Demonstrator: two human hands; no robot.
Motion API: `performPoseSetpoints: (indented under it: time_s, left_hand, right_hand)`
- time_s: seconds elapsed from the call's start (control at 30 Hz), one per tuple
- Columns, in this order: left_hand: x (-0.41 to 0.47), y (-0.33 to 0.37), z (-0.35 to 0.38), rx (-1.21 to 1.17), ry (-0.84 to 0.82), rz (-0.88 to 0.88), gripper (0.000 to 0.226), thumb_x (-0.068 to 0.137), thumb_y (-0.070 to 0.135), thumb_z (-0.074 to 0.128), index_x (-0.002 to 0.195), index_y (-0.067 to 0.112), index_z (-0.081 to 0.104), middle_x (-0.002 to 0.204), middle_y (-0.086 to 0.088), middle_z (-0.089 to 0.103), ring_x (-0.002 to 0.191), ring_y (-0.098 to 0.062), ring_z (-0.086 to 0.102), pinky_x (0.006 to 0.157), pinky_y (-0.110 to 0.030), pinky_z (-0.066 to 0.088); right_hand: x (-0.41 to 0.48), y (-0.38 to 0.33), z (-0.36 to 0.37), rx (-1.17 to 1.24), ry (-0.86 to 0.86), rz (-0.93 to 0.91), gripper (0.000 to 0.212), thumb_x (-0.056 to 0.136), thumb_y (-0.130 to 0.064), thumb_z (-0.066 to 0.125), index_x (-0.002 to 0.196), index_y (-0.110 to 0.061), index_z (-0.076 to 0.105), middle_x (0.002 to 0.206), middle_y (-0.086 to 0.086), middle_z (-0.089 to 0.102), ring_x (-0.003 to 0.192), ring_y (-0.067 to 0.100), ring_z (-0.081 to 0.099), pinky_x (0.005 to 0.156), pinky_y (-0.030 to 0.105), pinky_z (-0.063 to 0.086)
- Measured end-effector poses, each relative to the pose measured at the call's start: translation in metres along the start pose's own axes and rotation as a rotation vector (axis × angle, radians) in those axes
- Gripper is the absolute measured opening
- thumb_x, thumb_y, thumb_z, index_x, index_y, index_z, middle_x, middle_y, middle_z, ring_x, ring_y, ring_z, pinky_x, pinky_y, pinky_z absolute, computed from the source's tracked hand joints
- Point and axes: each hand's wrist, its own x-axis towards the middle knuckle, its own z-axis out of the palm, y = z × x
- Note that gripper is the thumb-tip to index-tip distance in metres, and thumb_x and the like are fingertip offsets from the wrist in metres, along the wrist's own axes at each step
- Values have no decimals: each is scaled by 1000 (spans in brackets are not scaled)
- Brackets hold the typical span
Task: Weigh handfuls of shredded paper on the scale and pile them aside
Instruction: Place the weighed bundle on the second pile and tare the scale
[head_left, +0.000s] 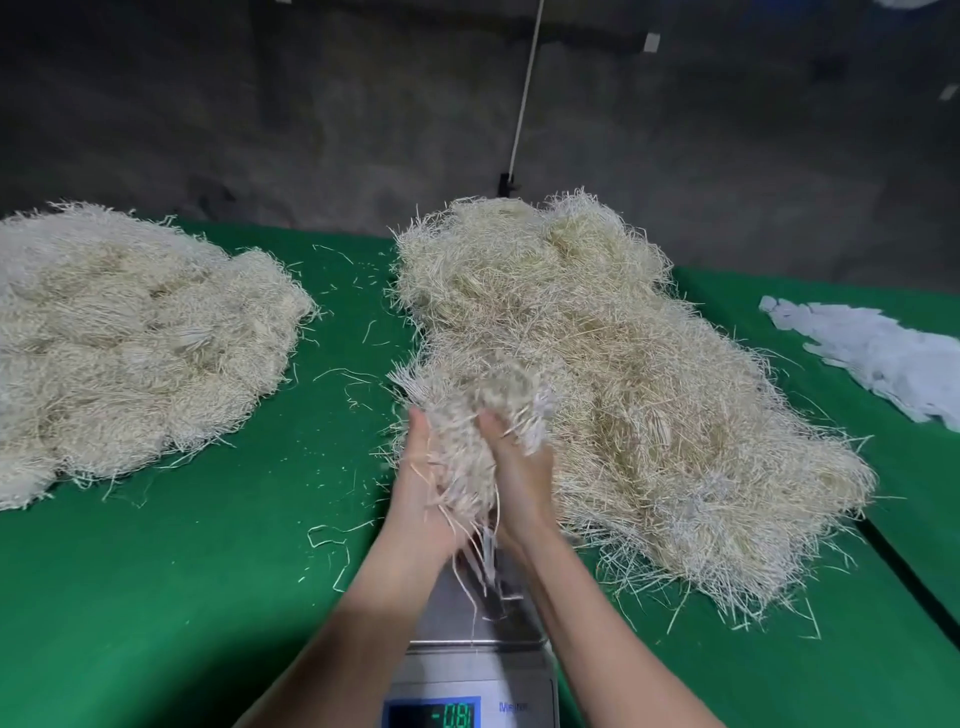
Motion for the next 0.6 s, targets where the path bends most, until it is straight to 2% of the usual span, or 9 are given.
performPoseSetpoints:
  time_s: [0.07, 0.13, 0.2, 0.27, 0.33, 0.4, 0.5, 0.53, 0.6]
  left_hand:
    - [3, 6, -1, -77, 66, 36, 38, 87, 34, 58, 75, 2, 76, 88, -18, 70, 79, -29, 70, 75, -41, 53]
    - [5, 4, -11, 92, 277, 106, 27, 87, 15, 56, 66, 1, 65, 75, -17, 61, 57, -25, 65, 56, -31, 54]
    - [7, -6, -24, 300, 560, 166, 21, 85, 12, 60, 98, -4, 58, 98, -26, 60, 76, -32, 68, 61, -34, 58]
    - [5, -17, -32, 262, 641, 153, 53, 85, 12, 62, 134, 3, 43, 133, -30, 46, 109, -41, 58, 82, -48, 54]
    - [5, -26, -29, 264, 566, 169, 54, 88, 10, 58, 139, 4, 39, 133, -31, 47, 93, -33, 63, 67, -43, 55]
    - [1, -29, -23, 307, 464, 139, 47, 90, 15, 58, 133, 0, 45, 126, -27, 54, 93, -27, 62, 69, -37, 52]
    - [-12, -23, -36, 623, 354, 116, 43, 90, 26, 58, 131, 14, 51, 133, -9, 54, 117, -22, 54, 102, -40, 38]
    - [-17, -19, -45, 774, 371, 157, 39, 90, 27, 56, 128, 20, 54, 133, 1, 54, 116, -12, 53, 105, -34, 32]
    - [-21, -9, -62, 907, 501, 256, 29, 91, 32, 55, 118, 23, 62, 125, 2, 61, 115, -16, 55, 110, -40, 33]
  right_hand:
    - [-14, 16, -6, -180, -76, -15, 39, 74, -53, 69, 102, -29, 56, 85, -4, 61, 105, 11, 58, 73, 12, 49]
    - [-18, 28, -21, -252, -91, -40, 67, 65, -58, 71, 120, -23, 53, 119, -9, 59, 110, 8, 55, 88, 20, 45]
    - [-18, 38, -40, -264, -75, -92, 88, 69, -50, 77, 141, -37, 28, 116, -19, 40, 118, 3, 36, 95, 26, 32]
    - [-22, 42, -55, -333, -171, -182, 86, 71, -48, 76, 134, -62, 21, 130, -32, 26, 117, -13, 32, 99, 24, 29]
    - [-22, 46, -63, -448, -273, -191, 71, 78, -32, 74, 122, -69, 32, 128, -34, 32, 106, -28, 39, 92, 11, 39]
    - [-13, 48, -69, -483, -221, -164, 61, 83, -14, 70, 120, -52, 42, 133, -23, 39, 116, -9, 47, 90, 11, 43]
    - [2, 46, -80, -493, -155, -26, 62, 85, -9, 65, 132, -34, 35, 149, 4, 34, 105, 20, 61, 79, 11, 48]
    - [6, 47, -82, -531, -165, 3, 67, 86, -11, 65, 140, -29, 32, 151, 5, 30, 114, 25, 57, 86, 14, 43]
    - [11, 52, -86, -621, -208, 41, 75, 86, -19, 67, 148, -21, 24, 155, 2, 23, 136, 24, 35, 98, 20, 32]
